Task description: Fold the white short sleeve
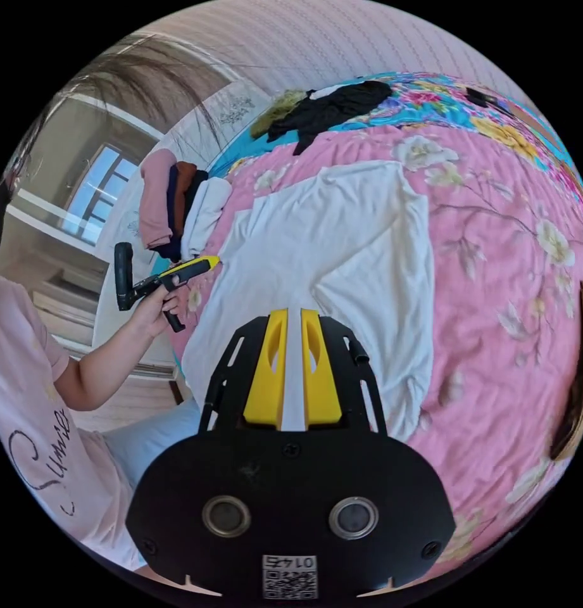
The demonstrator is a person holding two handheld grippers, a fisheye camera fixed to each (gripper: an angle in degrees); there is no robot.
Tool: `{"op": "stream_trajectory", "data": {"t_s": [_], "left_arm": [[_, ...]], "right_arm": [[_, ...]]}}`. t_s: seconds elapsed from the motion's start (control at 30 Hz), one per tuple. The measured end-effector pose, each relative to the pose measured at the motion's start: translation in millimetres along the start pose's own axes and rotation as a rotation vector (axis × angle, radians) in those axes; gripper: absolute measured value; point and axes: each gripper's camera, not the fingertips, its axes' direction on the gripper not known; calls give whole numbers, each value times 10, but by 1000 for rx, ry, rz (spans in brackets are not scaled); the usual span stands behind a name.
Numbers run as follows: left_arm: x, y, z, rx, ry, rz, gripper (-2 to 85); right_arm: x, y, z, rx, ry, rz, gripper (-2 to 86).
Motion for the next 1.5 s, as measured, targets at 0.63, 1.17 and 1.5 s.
{"op": "stream_trajectory", "data": {"t_s": [0.63, 1.17, 1.5], "left_arm": [[-1188, 195, 6, 48, 92, -161, 30], [-1052, 185, -590, 174, 103, 1, -9], [-661, 263, -672, 103, 323, 226, -10]], "right_arm": [[-1678, -2485, 2008, -126, 92, -237, 56], [-1567, -2190, 1151, 20, 71, -318, 17], [-376, -911, 294, 24, 78, -11, 60]]}}
